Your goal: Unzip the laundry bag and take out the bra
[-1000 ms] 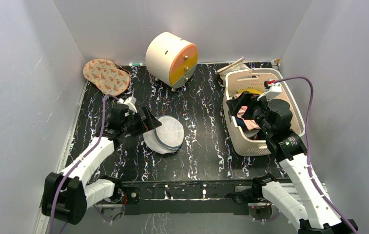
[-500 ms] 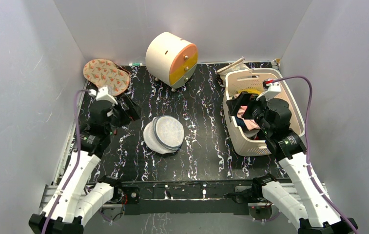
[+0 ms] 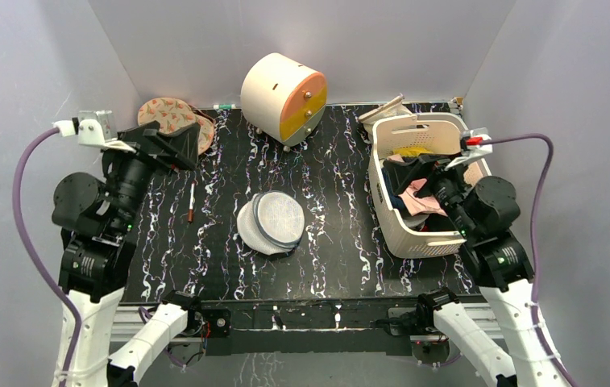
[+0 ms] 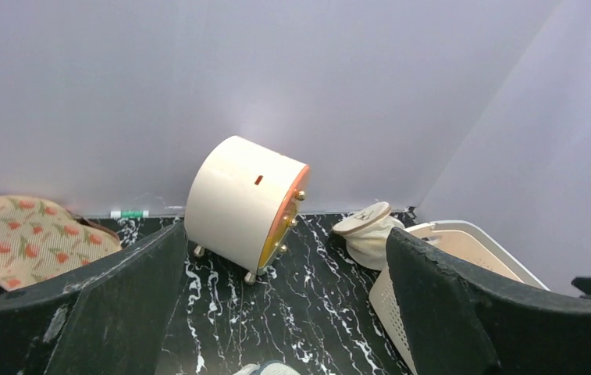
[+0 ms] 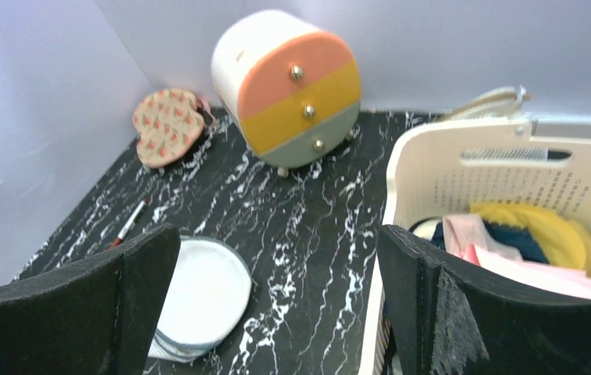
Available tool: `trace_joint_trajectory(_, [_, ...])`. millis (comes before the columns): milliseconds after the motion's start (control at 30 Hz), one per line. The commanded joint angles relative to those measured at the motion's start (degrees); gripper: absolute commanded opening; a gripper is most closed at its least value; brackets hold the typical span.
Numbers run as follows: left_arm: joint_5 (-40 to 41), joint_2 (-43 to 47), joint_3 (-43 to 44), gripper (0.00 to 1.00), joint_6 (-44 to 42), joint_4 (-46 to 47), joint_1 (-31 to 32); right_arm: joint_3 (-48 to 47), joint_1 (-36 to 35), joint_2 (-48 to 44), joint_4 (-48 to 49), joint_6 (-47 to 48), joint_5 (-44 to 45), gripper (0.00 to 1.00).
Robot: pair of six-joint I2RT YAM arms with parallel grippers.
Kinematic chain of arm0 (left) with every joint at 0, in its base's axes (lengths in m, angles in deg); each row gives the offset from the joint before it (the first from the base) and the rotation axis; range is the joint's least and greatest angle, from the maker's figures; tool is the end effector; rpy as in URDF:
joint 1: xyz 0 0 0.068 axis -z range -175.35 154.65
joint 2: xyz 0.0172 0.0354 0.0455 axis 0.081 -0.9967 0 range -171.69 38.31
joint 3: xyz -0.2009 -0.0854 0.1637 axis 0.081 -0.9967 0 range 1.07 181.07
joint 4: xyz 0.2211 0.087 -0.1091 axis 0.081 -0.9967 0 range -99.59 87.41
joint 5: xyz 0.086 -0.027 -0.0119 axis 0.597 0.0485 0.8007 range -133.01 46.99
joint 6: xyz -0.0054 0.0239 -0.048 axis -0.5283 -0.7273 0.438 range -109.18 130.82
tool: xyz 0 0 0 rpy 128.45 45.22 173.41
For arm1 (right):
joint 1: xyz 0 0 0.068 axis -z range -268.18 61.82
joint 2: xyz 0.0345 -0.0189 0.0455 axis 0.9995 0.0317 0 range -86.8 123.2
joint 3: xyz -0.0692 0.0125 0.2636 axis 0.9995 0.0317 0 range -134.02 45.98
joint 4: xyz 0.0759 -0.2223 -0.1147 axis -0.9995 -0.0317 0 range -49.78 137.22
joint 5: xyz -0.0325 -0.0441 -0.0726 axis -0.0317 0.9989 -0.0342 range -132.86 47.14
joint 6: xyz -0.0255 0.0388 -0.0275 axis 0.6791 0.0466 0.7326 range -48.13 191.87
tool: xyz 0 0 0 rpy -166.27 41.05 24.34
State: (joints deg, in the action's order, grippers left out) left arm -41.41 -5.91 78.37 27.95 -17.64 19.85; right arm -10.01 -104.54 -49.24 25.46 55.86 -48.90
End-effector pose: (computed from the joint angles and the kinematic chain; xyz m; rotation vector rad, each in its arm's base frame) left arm 0.1040 -0.0273 0.5155 -0.0458 1.2694 -0.4699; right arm 0.1270 0.0412 0.4025 -0.0873 1.6515 0.5181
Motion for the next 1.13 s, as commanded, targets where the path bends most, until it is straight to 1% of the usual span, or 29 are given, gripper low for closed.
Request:
trace_joint_trajectory(0, [-6.22,2.04,1.12,0.98,-4.07,0.99,-0.19,-4.62,0.11,-1.75,3.67,2.39,0.76,0.98])
trace_joint_trajectory(100, [-8.05,2.27,1.26,0.98,-5.78,0.25,0.32,-6.01,0.1,-1.97,3.51,2.88,1.5,0.98])
trace_joint_trajectory(300, [-8.95,2.23,0.0,0.98,-9.7,-0.77,3.87,-7.1,0.12,-2.05,2.6,3.29,2.3,0.98])
trace_joint_trajectory(400, [-7.71,2.41,-0.04,0.98,-11.31,-0.66,4.4,-7.29,0.1,-1.97,1.58,2.96,3.22,0.98])
trace_joint_trajectory(500, [-5.82,3.52,-1.01,0.98,-10.62,0.99,4.44,-7.31,0.1,-1.79,1.2,2.33,4.23,0.98])
trace_joint_trajectory(600, [-3.37,5.98,-4.03,0.98,-8.93,4.18,4.4,-7.29,0.18,-1.72,1.75,1.77,4.66,0.98])
trace_joint_trajectory(700, [-2.76,7.32,-5.84,0.99,-7.98,6.45,4.4,-7.38,0.14,-1.32,2.11,1.66,4.68,0.98])
trace_joint_trajectory(900, [-2.49,6.1,-4.54,0.98,-8.16,3.7,4.44,-6.93,0.12,-1.06,2.11,1.03,5.14,0.98])
trace_joint_trajectory(1000, [-2.4,6.09,-5.23,0.99,-7.87,3.9,4.43,-5.97,0.1,-1.39,1.93,0.65,5.81,0.98])
trace_joint_trajectory(1033, [-2.4,6.16,-5.51,0.98,-7.65,4.07,4.45,-4.99,0.1,-1.73,2.68,1.38,4.83,0.98])
trace_joint_trajectory(1100, [-2.4,6.09,-5.89,0.98,-7.24,4.27,4.44,-3.95,0.11,-2.48,3.94,0.56,6.05,0.98])
